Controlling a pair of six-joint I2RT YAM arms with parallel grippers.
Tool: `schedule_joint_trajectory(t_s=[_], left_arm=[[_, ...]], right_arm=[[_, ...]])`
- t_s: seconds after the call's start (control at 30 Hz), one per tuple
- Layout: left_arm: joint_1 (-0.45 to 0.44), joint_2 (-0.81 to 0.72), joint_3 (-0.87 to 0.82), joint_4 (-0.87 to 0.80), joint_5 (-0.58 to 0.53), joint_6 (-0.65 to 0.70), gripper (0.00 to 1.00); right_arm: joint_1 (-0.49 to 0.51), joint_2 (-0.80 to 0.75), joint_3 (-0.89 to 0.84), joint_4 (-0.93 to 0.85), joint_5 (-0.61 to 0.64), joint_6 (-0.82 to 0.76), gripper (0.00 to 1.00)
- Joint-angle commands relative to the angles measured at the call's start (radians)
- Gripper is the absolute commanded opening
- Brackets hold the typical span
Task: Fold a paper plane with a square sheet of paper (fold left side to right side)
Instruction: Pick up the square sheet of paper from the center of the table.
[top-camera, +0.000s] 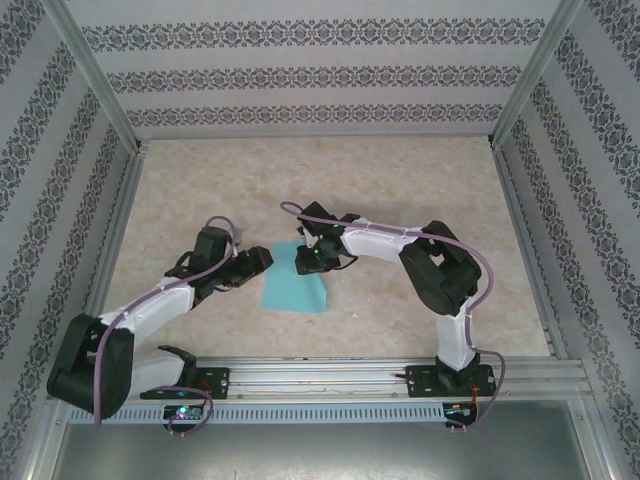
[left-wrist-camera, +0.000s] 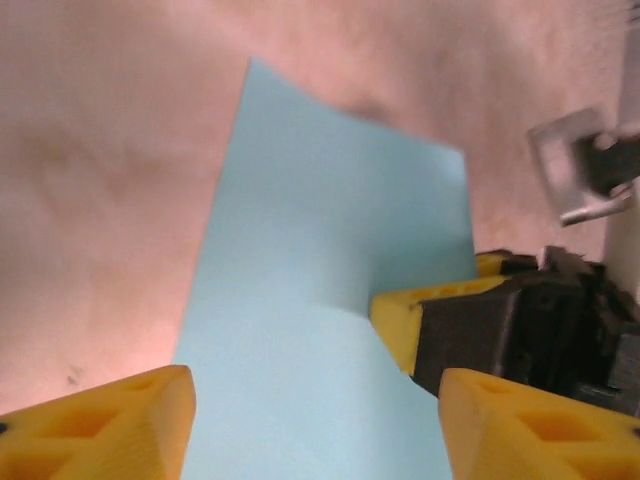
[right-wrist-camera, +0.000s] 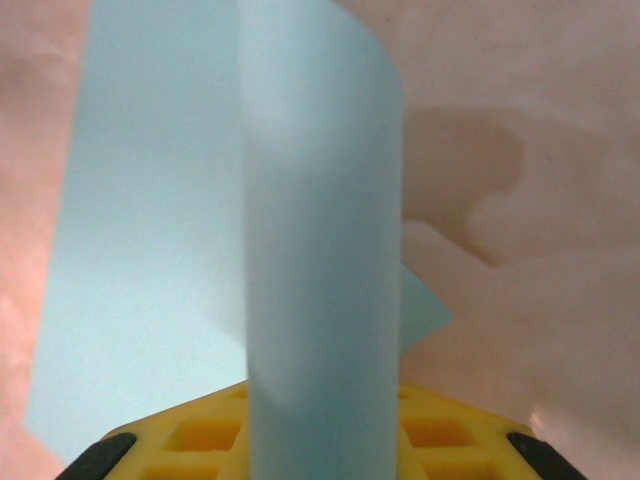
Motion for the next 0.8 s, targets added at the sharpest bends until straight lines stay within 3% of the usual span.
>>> schedule_joint_trajectory(t_s=[0.0,0.27,0.43,0.77], left_arm=[[0.060,-0.065,0.015,0.063,0.071,0.113,0.77],[0.104,-0.027,0.062,0.529,0.403,0.082,1.00],[0.105,0.078,0.134,0.803,0.604,-0.054,1.00],[0.086,0.124,0.238,0.742,0.758,0.004,1.00]], right_arm=[[-0.047,-0.115,-0.073,0.139,-0.158,-0.029,0.27],[-0.204,-0.370,-0.227,0.255,-0.463,-0.144,0.23],[-0.295,-0.533,-0.269,0.250,-0.600,-0.184,0.22],[-0.374,-0.727,-0.230,0.249,-0.809,-0.156,0.20]])
